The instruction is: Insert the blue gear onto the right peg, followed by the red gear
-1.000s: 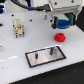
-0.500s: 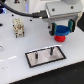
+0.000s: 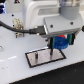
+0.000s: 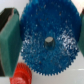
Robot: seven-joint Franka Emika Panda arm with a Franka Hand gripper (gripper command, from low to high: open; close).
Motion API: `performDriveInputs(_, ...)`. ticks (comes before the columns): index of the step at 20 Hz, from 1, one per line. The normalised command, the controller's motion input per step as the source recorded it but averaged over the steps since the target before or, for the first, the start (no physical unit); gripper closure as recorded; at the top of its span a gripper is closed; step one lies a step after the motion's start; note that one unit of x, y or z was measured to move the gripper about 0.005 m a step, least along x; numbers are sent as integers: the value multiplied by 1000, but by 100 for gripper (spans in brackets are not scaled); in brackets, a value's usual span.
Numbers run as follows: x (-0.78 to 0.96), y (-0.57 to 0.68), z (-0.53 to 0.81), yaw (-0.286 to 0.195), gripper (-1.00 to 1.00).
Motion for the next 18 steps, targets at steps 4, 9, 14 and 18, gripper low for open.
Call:
performDriveInputs(4, 223, -112, -97, 0, 100)
performDriveInputs(9, 60, -111, -72, 0, 100)
performDriveInputs(14, 28, -18, 154, 0, 100)
performDriveInputs(18, 21, -47, 173, 0, 100)
